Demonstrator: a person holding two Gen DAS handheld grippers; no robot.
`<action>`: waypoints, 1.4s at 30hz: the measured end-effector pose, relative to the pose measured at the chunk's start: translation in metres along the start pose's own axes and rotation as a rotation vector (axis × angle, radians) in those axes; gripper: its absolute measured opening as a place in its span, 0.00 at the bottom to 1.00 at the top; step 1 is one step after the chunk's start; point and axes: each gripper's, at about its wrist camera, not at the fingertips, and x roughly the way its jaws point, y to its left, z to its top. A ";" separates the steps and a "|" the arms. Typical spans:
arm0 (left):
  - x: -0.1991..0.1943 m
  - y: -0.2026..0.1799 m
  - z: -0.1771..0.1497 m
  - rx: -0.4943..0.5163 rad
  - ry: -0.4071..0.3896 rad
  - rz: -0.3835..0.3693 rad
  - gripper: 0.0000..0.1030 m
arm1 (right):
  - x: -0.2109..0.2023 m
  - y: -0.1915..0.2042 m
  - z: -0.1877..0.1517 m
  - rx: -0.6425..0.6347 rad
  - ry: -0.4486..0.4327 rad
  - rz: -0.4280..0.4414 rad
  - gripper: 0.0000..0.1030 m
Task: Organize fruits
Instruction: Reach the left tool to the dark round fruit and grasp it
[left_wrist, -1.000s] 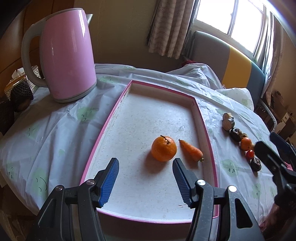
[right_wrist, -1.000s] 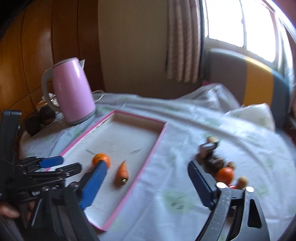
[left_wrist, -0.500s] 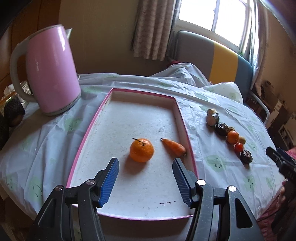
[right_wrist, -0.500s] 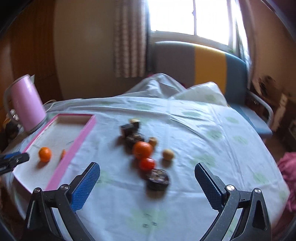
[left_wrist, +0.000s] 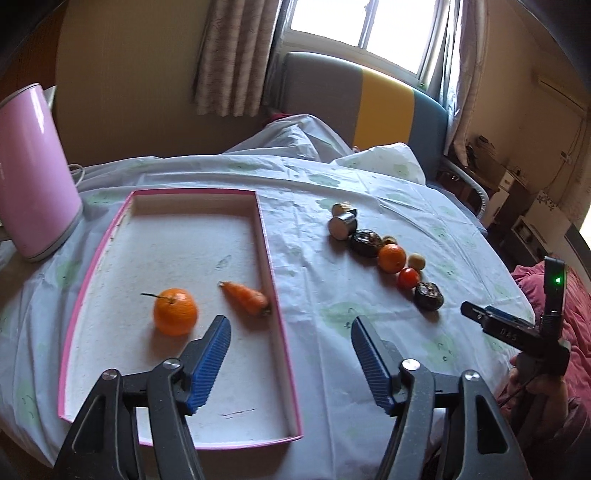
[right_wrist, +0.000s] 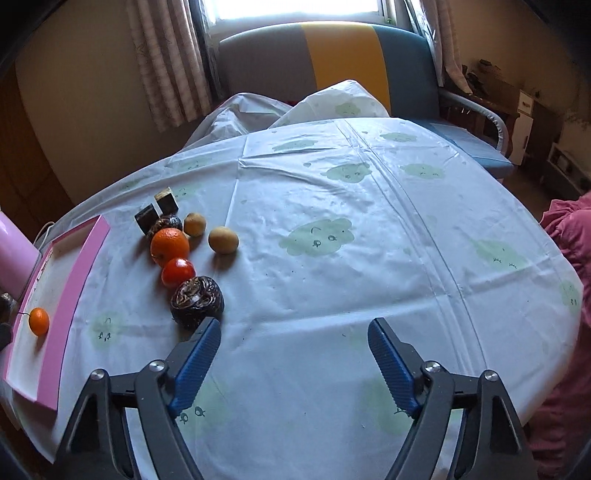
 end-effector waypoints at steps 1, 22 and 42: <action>0.003 -0.003 0.001 0.003 0.009 -0.024 0.74 | 0.001 -0.002 0.000 0.003 0.000 0.005 0.76; 0.044 -0.047 0.012 0.079 0.134 -0.093 0.77 | 0.024 0.027 0.015 -0.140 0.037 0.187 0.60; 0.116 -0.139 0.014 0.254 0.242 -0.172 0.58 | 0.024 -0.026 0.013 -0.025 0.006 0.078 0.62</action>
